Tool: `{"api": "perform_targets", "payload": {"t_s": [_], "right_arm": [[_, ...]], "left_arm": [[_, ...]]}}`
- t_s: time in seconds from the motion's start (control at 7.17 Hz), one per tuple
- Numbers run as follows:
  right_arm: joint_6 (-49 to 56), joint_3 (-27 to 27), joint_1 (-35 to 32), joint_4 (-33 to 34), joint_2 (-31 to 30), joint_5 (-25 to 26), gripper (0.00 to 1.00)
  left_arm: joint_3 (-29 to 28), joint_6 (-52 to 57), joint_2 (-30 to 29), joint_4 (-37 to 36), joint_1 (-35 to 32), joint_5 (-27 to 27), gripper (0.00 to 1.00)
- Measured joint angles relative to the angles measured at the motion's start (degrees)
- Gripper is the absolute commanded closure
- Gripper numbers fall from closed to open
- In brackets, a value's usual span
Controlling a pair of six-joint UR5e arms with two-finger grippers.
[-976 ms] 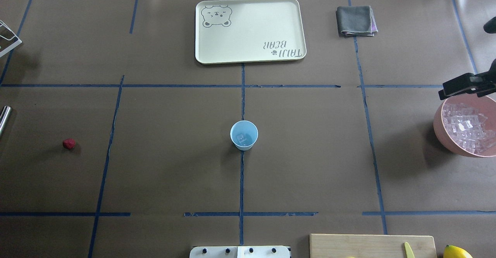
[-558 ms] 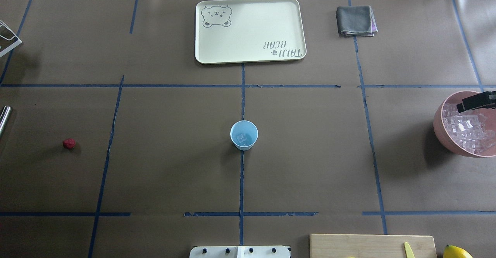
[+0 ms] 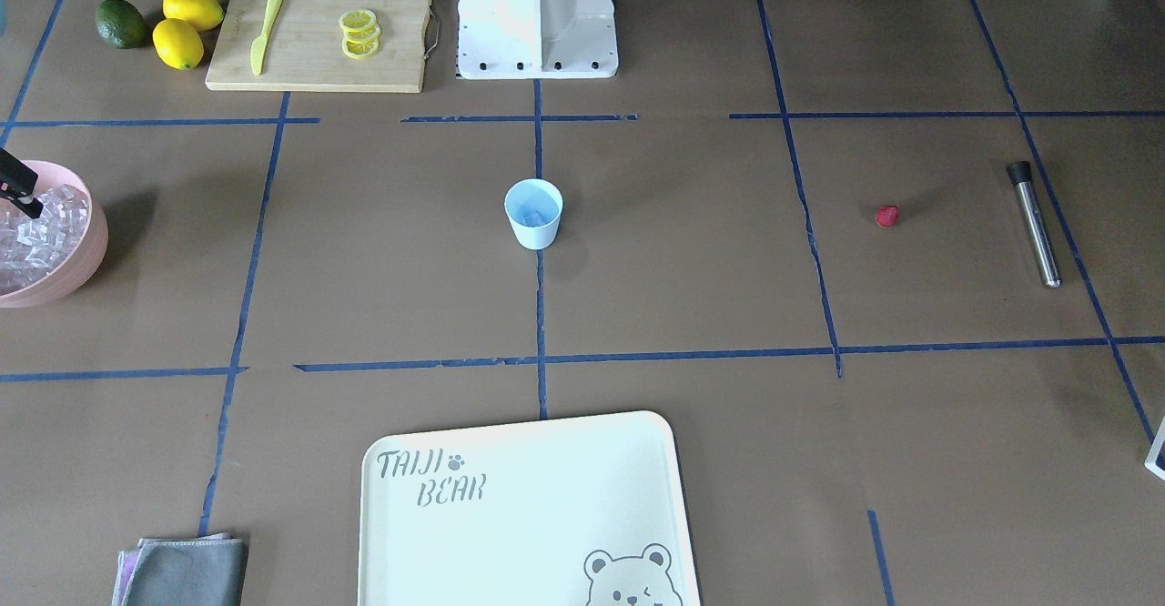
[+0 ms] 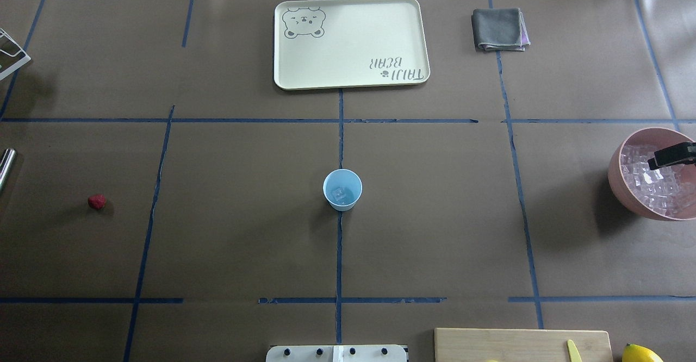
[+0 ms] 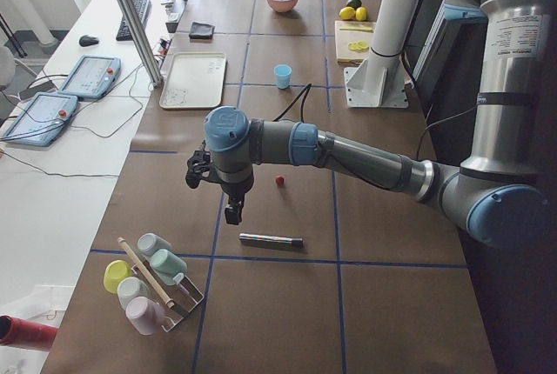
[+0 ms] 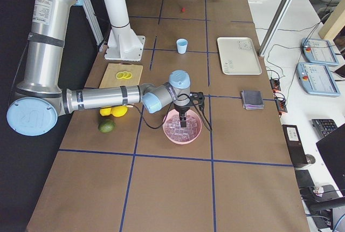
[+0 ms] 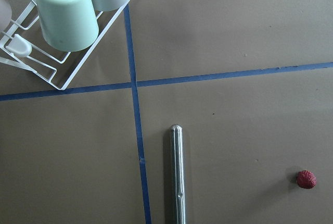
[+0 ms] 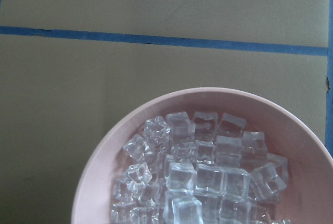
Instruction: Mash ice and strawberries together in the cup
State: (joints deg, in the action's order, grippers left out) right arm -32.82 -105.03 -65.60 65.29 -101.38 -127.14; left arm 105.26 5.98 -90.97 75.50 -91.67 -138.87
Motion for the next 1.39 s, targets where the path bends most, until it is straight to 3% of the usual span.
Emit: {"api": "perform_targets", "payload": {"t_s": [0.56, 1.39], "right_arm": [[0.55, 2.33, 1.4, -0.01, 1.27, 0.14, 0.18], [0.63, 3.22, 3.18, 0.07, 1.69, 0.15, 0.23]], "left_arm": [[0.36, 0.0, 0.06, -0.04, -0.02, 0.0, 0.0], [0.38, 0.0, 0.09, 0.0, 0.0, 0.0, 0.0]]}}
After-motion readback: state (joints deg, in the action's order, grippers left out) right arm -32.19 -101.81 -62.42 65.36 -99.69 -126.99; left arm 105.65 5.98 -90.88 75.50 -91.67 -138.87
